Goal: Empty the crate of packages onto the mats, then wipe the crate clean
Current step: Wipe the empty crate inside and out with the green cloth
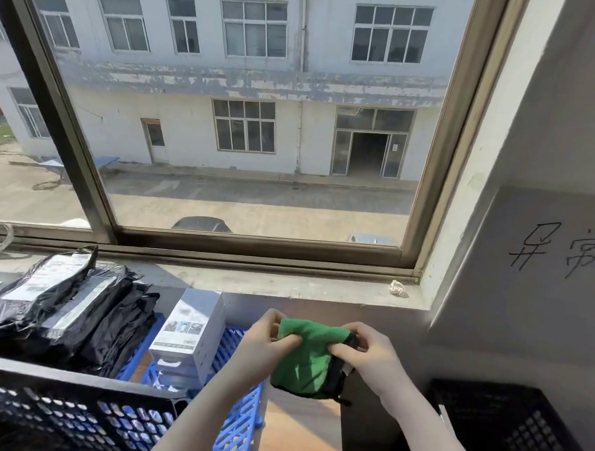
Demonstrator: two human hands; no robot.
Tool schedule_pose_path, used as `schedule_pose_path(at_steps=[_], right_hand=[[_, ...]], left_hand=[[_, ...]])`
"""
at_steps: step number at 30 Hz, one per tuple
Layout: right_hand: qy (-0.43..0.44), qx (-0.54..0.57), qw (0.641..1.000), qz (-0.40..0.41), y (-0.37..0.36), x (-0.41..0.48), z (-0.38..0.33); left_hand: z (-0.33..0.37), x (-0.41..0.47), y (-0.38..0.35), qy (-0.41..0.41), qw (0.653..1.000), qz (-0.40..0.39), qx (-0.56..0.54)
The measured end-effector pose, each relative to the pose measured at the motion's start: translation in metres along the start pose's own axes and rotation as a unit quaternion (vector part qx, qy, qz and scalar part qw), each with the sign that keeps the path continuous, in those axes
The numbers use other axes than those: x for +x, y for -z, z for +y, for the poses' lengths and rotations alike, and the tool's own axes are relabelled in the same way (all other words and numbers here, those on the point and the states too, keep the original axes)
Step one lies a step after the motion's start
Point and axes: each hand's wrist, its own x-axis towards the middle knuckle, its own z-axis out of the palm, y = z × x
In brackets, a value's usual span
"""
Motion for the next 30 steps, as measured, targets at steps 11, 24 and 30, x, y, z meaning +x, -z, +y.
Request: schedule_pose_path(at_steps=[11, 24, 30], right_hand=[[0.041, -0.258, 0.963, 0.064, -0.024, 0.085, 0.076], [0.026, -0.377, 0.926, -0.007, -0.089, 0.117, 0.221], [0.015, -0.4, 0.914, -0.062, -0.095, 0.088, 0.254]], left_hand=[[-0.068, 0.078, -0.044, 0.055, 0.985, 0.111, 0.119], [-0.221, 0.112, -0.104, 0.09, 0.98, 0.085, 0.156], [-0.253, 0.086, -0.108, 0.097, 0.973, 0.041, 0.204]])
